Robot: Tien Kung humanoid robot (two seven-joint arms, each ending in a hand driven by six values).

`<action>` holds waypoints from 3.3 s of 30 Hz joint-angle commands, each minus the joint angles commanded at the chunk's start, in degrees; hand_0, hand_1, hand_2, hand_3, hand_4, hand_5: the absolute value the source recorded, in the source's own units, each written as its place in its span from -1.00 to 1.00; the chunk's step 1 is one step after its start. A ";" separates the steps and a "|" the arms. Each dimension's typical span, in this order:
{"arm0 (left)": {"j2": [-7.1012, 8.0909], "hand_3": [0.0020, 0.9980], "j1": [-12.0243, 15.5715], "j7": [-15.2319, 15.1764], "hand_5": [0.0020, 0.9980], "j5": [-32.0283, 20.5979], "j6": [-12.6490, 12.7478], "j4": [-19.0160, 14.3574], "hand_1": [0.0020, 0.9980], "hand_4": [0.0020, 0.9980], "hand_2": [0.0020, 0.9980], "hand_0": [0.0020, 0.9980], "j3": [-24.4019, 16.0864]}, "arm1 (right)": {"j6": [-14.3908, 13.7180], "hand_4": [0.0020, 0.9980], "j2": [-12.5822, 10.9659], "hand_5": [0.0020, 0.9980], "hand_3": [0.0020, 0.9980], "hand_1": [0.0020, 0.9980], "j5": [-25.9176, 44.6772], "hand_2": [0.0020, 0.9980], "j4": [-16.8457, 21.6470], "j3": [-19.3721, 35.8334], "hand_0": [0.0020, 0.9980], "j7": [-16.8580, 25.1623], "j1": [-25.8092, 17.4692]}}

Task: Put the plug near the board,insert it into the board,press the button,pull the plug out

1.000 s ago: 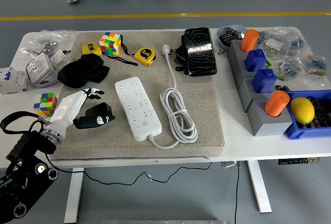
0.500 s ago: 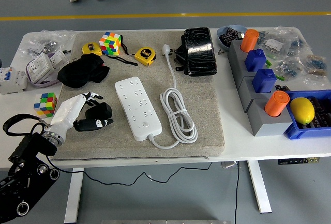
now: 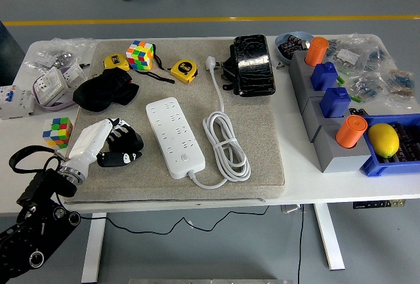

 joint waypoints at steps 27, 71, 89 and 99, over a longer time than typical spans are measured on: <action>-1.55 0.09 -3.25 -5.57 -1.00 -6.16 2.93 -1.87 -0.32 0.55 -0.23 -0.49 3.98 | 0.06 0.70 -0.06 -0.21 0.02 0.20 0.05 0.13 0.00 -0.22 -0.01 0.14 0.08; -3.30 0.11 -7.65 -6.62 -1.00 -1.22 3.09 7.11 -0.21 0.57 -0.11 -0.43 6.87 | 0.40 0.69 -0.26 -0.23 0.02 0.20 -1.62 0.12 0.00 1.31 0.00 0.39 0.06; -3.26 0.51 -7.38 -6.49 -0.26 -3.08 1.48 5.74 0.33 1.00 0.41 0.00 6.04 | 0.65 0.69 -0.24 -0.23 0.02 0.20 -2.52 0.12 0.00 2.14 -0.01 0.53 0.06; -1.73 0.45 -4.27 -8.32 -0.15 -6.51 2.06 -0.12 0.28 1.00 0.35 -0.03 4.34 | 0.63 0.70 -0.23 -0.23 0.02 0.20 -2.78 0.12 0.00 2.34 -0.01 0.64 0.05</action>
